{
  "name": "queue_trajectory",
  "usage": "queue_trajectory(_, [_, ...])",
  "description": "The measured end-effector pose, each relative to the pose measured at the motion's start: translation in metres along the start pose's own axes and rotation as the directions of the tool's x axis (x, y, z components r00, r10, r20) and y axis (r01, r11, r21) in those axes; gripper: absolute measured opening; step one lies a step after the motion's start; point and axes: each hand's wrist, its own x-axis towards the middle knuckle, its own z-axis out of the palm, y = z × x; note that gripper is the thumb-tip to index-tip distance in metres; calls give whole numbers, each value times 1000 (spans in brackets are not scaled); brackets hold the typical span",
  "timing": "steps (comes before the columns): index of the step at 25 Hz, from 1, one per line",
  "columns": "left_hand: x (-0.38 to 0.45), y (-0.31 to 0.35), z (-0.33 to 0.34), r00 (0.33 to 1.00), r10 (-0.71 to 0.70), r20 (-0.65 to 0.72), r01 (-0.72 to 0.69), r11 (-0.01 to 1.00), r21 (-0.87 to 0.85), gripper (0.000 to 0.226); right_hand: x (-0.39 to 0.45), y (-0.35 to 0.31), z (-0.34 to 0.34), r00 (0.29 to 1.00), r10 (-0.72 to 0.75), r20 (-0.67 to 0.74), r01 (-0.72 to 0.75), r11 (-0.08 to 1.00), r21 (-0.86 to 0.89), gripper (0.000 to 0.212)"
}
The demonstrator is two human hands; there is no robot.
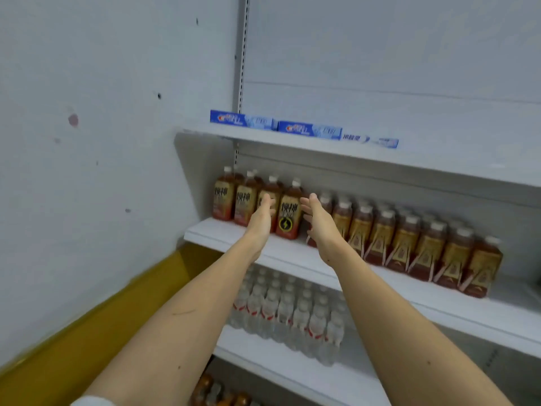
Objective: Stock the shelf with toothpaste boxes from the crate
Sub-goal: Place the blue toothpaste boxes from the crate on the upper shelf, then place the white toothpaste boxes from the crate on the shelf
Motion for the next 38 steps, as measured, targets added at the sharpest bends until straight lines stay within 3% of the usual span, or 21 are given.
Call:
queue_trajectory(10, [-52, -156, 35, 945, -323, 49, 322, 946, 32, 64, -60, 155, 10, 943, 333, 18, -333, 943, -6, 63])
queue_trajectory(17, [-85, -292, 103, 846, -530, -55, 533, 844, 59, 61, -94, 303, -30, 850, 510, 130, -508, 860, -53, 60])
queue_trajectory(19, [-101, -348, 120, 795, -601, -81, 605, 796, 23, 59, -109, 355, -42, 804, 573, 161, -571, 819, -60, 60])
queue_trajectory(23, [-142, -446, 139, 602, -797, -55, 790, 604, -109, 57, -139, 448, -52, 655, 734, 179, -740, 671, -45, 56])
queue_trajectory(27, [-170, -546, 138, 527, -839, -136, 845, 534, -21, 45, -168, 560, -46, 517, 828, 217, -842, 538, -45, 59])
queue_trajectory(32, [-213, -708, 129, 376, -914, -152, 927, 367, 83, 24, -221, 721, -21, 335, 938, 89, -926, 346, -151, 46])
queue_trajectory(34, [-226, -777, 126, 364, -922, -135, 931, 353, 94, 28, -244, 787, -16, 276, 961, 29, -935, 276, -224, 26])
queue_trajectory(36, [-236, -846, 127, 382, -913, -140, 908, 344, 238, 35, -271, 851, -12, 231, 972, -53, -936, 207, -284, 21])
queue_trajectory(38, [-247, -914, 130, 417, -890, -186, 870, 332, 364, 43, -297, 912, -6, 245, 962, -121, -927, 196, -318, 12])
